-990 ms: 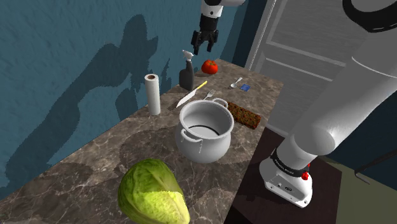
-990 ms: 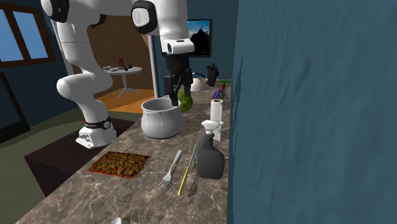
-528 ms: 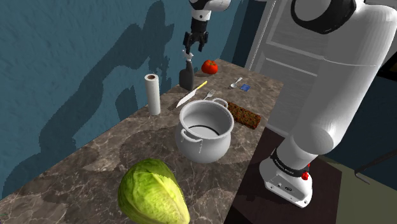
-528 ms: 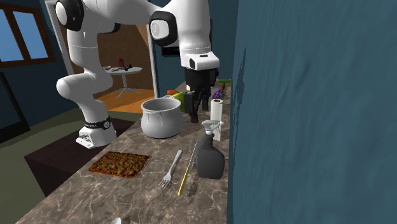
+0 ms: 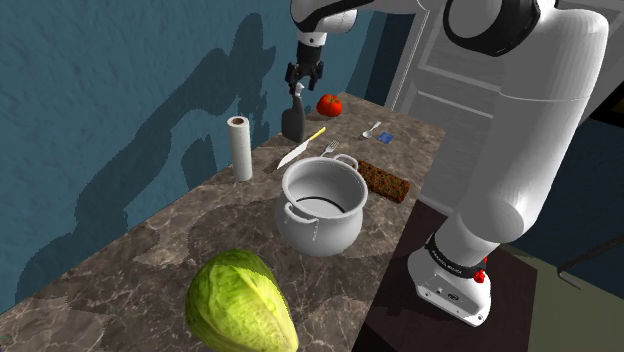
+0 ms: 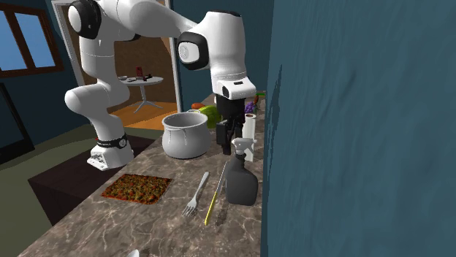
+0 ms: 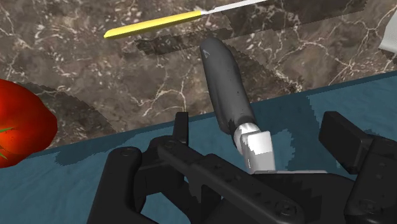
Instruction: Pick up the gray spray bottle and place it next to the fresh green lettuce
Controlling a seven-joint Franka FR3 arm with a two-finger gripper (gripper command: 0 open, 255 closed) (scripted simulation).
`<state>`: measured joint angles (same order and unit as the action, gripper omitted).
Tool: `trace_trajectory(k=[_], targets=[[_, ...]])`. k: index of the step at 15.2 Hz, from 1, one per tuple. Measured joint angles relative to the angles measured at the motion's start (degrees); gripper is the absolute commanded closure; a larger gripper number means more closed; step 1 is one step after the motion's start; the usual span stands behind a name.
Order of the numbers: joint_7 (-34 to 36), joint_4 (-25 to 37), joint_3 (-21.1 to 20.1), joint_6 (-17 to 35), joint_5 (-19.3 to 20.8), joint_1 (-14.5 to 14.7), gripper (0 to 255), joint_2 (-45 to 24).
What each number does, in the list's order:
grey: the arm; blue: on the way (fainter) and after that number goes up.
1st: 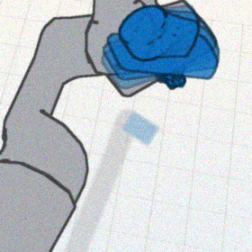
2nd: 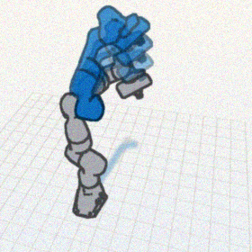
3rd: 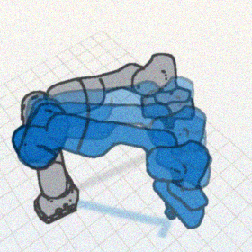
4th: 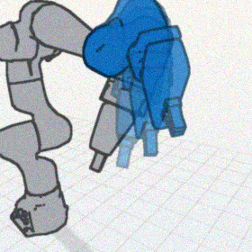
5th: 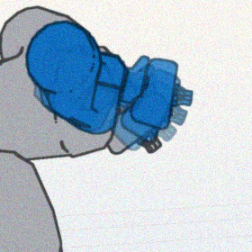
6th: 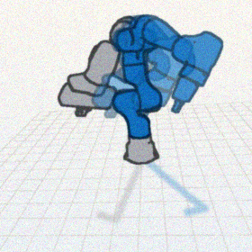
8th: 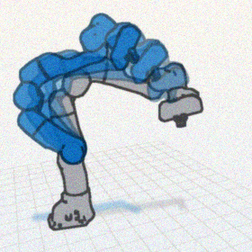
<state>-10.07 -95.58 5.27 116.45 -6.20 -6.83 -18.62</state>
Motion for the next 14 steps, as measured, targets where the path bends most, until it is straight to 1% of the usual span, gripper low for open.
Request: trace_trajectory(k=[6, 7, 14], targets=[[0.01, -0.32, -0.03, 0.52, -0.03, 0.04, 0, -0.18], [0.01, -0.32, -0.03, 0.52, -0.03, 0.04, 255, -0.18], [0.01, -0.3, -0.03, 0.51, -0.03, 0.04, 255, -0.17]])
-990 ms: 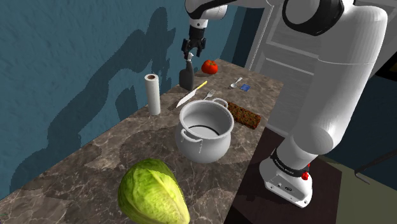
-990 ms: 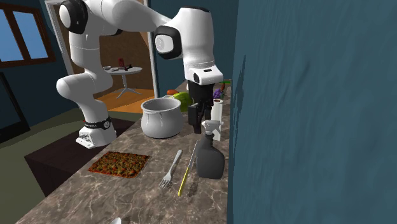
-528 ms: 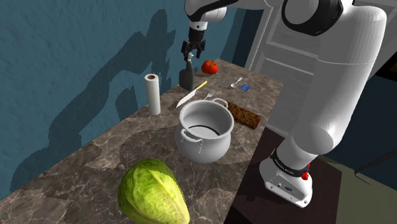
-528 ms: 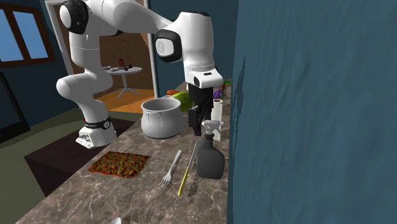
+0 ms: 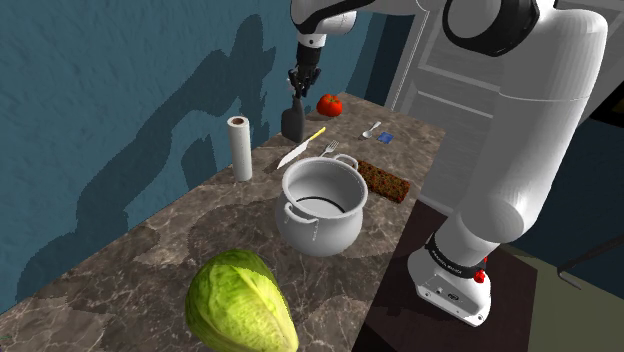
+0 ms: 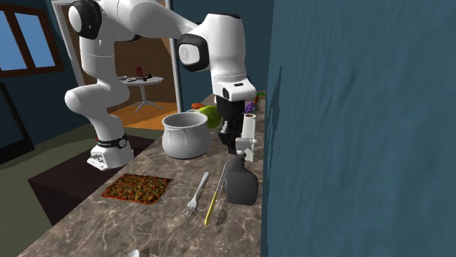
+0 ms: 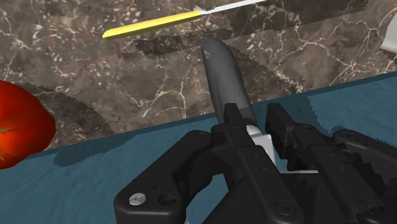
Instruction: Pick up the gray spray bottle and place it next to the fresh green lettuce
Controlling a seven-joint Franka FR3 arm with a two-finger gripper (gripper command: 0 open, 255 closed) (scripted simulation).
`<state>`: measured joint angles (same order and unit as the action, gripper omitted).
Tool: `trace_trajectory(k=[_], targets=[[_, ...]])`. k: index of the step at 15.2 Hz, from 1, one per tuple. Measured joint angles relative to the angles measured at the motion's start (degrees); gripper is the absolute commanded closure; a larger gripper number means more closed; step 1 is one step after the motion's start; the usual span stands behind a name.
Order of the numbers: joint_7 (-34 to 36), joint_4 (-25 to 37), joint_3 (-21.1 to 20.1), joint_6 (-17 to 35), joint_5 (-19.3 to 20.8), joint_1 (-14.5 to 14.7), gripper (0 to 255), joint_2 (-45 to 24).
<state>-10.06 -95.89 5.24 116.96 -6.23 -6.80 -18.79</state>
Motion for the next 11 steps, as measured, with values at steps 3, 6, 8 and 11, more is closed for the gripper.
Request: trace_trajectory(k=[3, 6, 8, 11], targets=[[0.0, 0.0, 0.0, 0.01, 0.0, 0.0, 255, 0.0], [0.15, 0.84, 0.04, -1.42, 0.12, 0.01, 255, 0.58], [0.24, 2.08, 0.07, -2.85, 0.19, -0.03, 255, 0.78], [0.54, 3.62, 0.07, -4.8, 0.33, 0.05, 255, 1.2]])
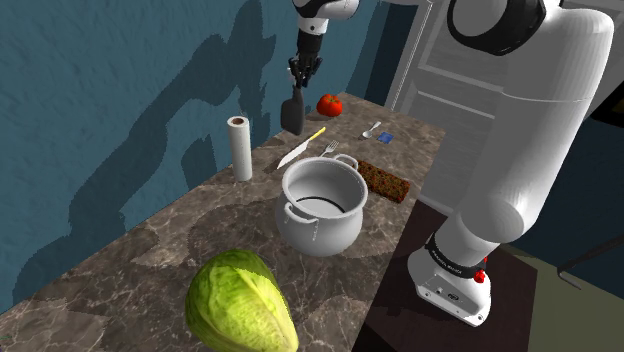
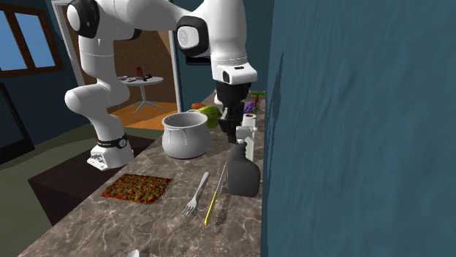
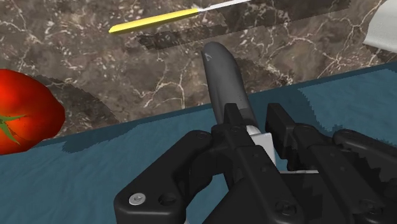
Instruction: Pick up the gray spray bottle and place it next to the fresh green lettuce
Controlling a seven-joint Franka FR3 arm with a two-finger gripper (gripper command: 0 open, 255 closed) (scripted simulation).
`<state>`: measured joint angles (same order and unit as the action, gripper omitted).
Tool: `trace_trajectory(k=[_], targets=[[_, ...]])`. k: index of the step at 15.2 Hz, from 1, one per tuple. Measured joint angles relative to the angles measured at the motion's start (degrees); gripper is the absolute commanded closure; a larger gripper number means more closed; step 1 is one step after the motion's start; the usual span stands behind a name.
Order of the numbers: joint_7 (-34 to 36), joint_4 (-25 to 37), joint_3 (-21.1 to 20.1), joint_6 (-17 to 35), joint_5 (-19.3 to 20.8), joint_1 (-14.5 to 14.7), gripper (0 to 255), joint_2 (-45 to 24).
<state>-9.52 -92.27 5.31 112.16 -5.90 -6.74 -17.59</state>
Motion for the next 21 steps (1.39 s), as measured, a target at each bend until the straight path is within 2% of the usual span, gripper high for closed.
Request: trace_trajectory(k=[14, 21], targets=[[0.69, 9.49, 0.16, -10.38, 0.34, -0.22, 255, 0.92], [1.15, 17.16, 0.16, -16.58, 0.29, -0.4, 255, -0.53]])
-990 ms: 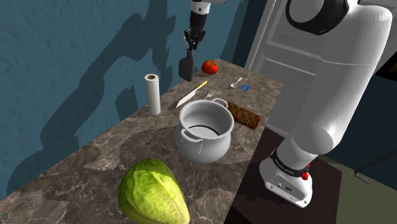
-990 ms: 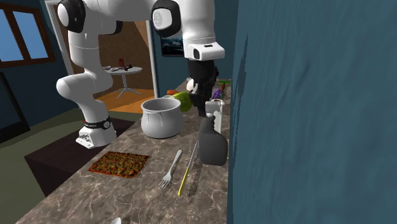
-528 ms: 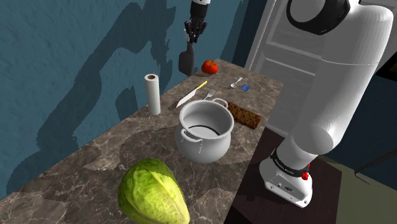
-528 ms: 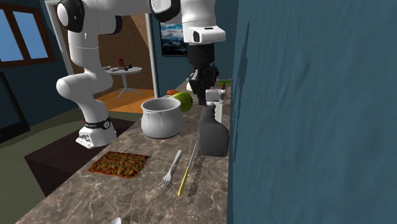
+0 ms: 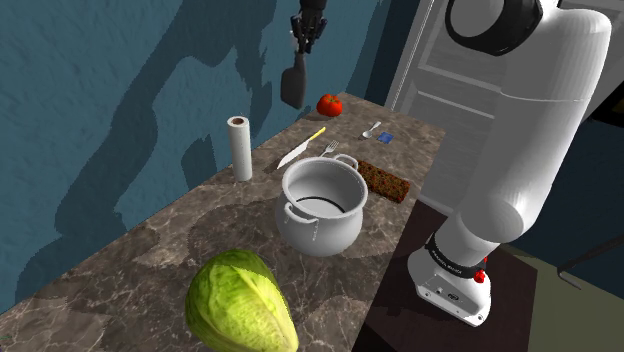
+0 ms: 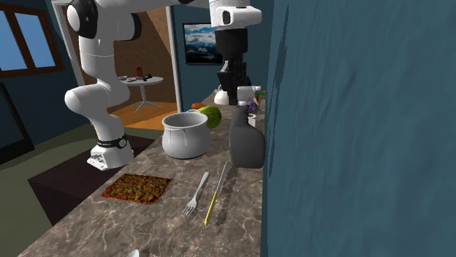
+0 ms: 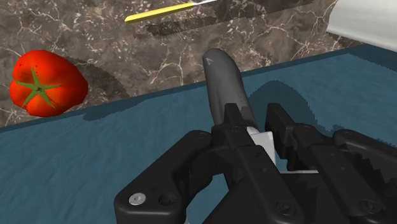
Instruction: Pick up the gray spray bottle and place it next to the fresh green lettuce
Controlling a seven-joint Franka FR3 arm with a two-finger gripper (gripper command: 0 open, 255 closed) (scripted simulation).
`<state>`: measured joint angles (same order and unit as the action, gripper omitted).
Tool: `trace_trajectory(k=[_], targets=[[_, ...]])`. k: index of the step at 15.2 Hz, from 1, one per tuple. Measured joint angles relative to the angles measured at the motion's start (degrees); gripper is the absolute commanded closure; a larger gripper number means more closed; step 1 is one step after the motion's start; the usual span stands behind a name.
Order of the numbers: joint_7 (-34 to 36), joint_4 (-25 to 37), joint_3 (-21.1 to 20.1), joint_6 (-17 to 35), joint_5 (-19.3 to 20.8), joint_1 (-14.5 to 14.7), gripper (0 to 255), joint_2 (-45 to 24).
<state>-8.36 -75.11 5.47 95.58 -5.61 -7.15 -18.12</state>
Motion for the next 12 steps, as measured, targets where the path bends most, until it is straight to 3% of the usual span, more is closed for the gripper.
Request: trace_trajectory(k=[12], targets=[[0.6, 15.15, 0.02, -11.29, -0.39, -0.67, 255, -3.84]])
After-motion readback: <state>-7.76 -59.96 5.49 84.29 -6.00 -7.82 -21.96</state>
